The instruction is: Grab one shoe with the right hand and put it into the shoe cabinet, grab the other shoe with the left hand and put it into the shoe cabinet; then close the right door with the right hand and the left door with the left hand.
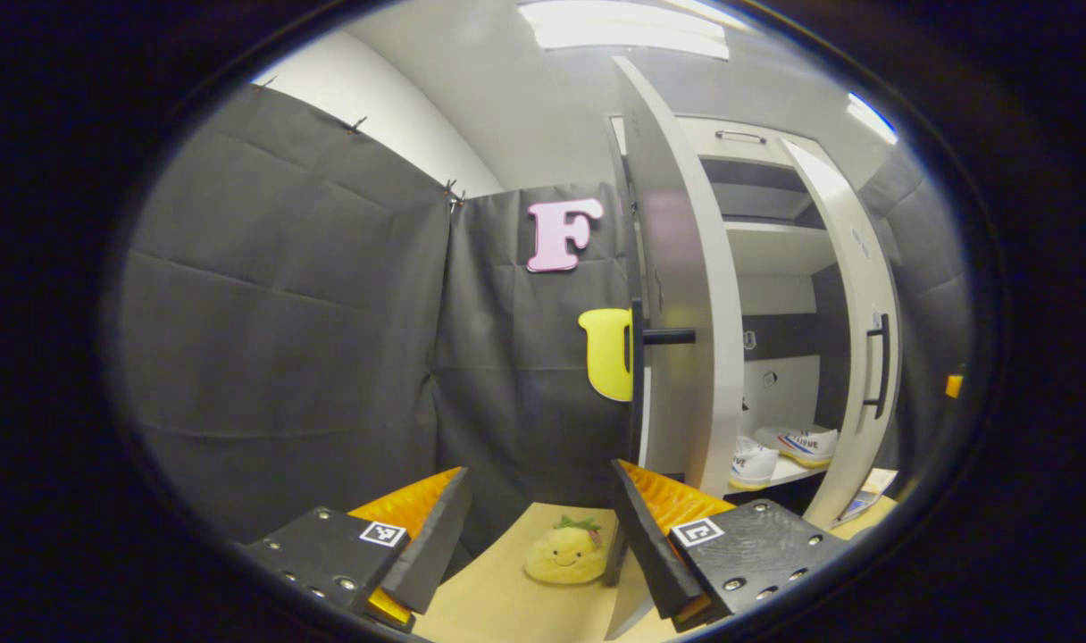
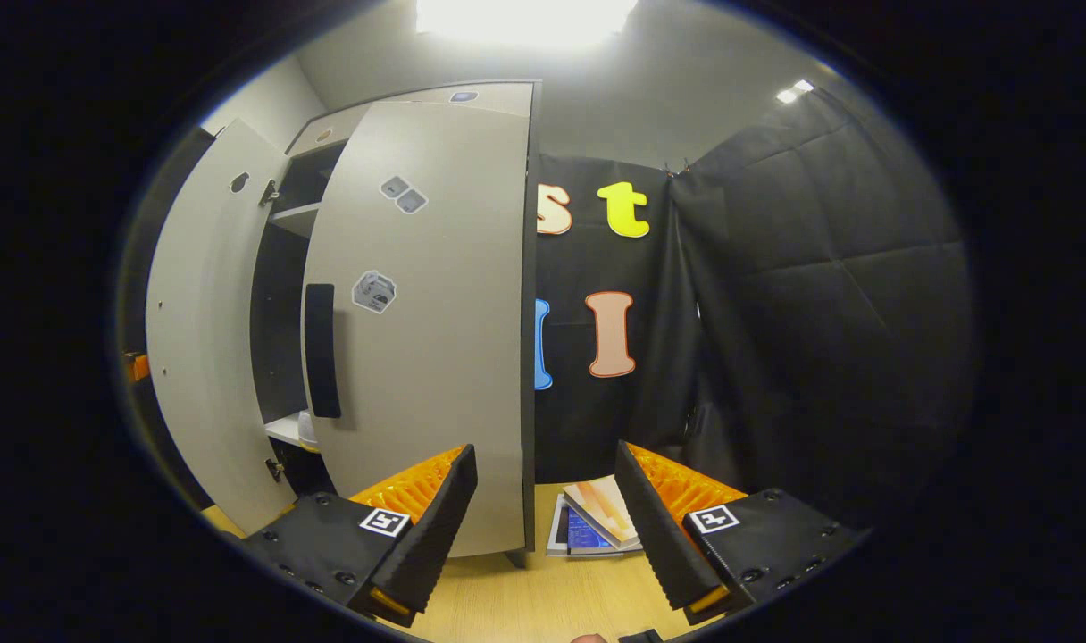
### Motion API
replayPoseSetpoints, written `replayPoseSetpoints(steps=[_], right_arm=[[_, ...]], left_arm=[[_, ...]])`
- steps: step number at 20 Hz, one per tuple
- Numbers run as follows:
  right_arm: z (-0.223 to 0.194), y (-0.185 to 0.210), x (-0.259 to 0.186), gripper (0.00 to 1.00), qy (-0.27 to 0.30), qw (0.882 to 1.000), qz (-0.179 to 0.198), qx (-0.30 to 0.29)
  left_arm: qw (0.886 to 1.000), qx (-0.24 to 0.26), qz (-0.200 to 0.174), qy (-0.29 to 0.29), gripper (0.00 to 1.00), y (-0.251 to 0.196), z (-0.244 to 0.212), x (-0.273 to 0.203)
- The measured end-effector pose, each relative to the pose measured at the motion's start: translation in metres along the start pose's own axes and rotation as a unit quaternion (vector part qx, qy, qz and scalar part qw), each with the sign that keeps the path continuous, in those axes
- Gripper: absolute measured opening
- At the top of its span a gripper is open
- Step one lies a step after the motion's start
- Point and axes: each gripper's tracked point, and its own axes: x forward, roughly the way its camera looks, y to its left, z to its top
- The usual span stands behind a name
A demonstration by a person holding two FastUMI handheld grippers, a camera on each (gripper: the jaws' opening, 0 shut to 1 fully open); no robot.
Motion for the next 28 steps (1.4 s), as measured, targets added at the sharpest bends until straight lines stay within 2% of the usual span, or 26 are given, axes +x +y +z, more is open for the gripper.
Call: replayPoseSetpoints(steps=[9, 11, 15, 18, 20, 21, 22, 23, 26, 28], right_arm=[[-0.003, -0.001, 0.008, 0.97, -0.004, 1.000, 0.015, -0.002], [-0.004, -0.003, 0.009, 0.97, -0.003, 1.000, 0.018, -0.002], [-0.006, -0.012, 0.012, 0.97, 0.001, 1.000, 0.014, -0.003], [-0.011, -0.024, 0.008, 0.97, 0.003, 1.000, 0.009, 0.004], [-0.014, -0.029, 0.006, 0.97, 0.006, 1.000, 0.005, 0.005], [-0.016, -0.032, 0.005, 0.97, 0.008, 1.000, 0.003, 0.006], [-0.017, -0.035, 0.004, 0.98, 0.009, 1.000, 0.002, 0.006], [-0.015, -0.039, 0.002, 0.97, 0.008, 1.000, 0.001, 0.007], [-0.014, -0.053, -0.006, 0.97, 0.004, 1.000, -0.007, 0.007], [-0.015, -0.062, -0.011, 0.98, 0.004, 1.000, -0.010, 0.007]], left_arm=[[0.999, -0.014, -0.036, -0.002, 0.89, -0.039, 0.001, -0.012], [0.999, -0.017, -0.045, -0.002, 0.94, -0.049, 0.002, -0.014], [0.998, -0.021, -0.054, 0.001, 0.89, -0.065, 0.001, -0.010], [0.997, -0.031, -0.069, 0.005, 0.89, -0.081, 0.001, -0.006], [0.996, -0.036, -0.087, 0.006, 0.92, -0.100, 0.003, -0.003], [0.994, -0.037, -0.098, 0.007, 0.89, -0.111, 0.002, 0.000], [0.993, -0.038, -0.109, 0.007, 0.92, -0.124, 0.003, 0.004], [0.992, -0.039, -0.120, 0.007, 0.89, -0.138, 0.004, 0.008], [0.989, -0.029, -0.146, 0.005, 0.92, -0.178, 0.002, 0.011], [0.988, -0.021, -0.155, 0.007, 0.89, -0.198, 0.001, 0.015]])
